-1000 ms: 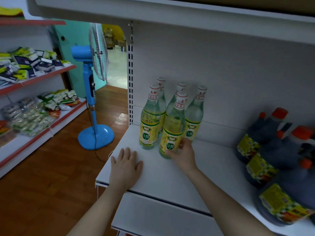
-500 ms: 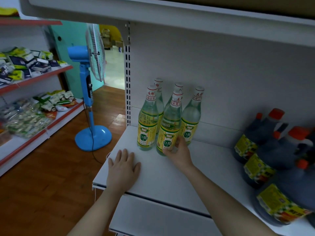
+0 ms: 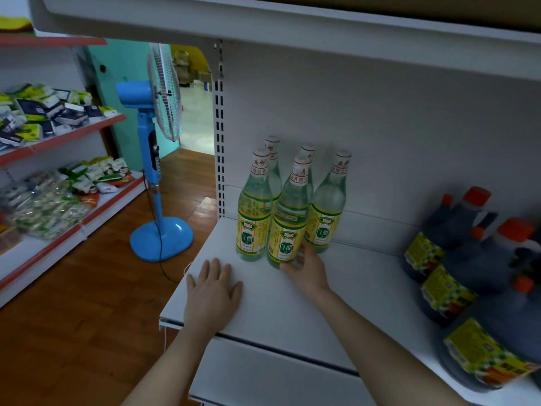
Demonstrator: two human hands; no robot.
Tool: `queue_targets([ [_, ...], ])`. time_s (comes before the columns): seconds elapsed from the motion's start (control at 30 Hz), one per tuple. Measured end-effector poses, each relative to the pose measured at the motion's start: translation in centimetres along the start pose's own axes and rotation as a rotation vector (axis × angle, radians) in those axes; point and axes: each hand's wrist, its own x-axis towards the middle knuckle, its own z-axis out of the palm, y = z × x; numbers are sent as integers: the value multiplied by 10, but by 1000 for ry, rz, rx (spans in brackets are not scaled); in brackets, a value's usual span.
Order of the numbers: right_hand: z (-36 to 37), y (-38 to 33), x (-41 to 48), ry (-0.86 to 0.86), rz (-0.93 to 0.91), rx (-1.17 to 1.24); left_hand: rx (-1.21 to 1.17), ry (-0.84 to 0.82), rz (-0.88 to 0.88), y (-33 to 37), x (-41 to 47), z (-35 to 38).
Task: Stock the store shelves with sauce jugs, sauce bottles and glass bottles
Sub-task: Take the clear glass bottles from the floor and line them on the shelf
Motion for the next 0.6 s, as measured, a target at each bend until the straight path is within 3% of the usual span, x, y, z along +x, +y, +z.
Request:
queue_targets([
  [0.3,-4,-3,-3,-38,15,-64,-19,18,10,-1,1,1],
  [0.6,-22,9,-28,-129,-35,-374,-17,43,21,-3,2,3],
])
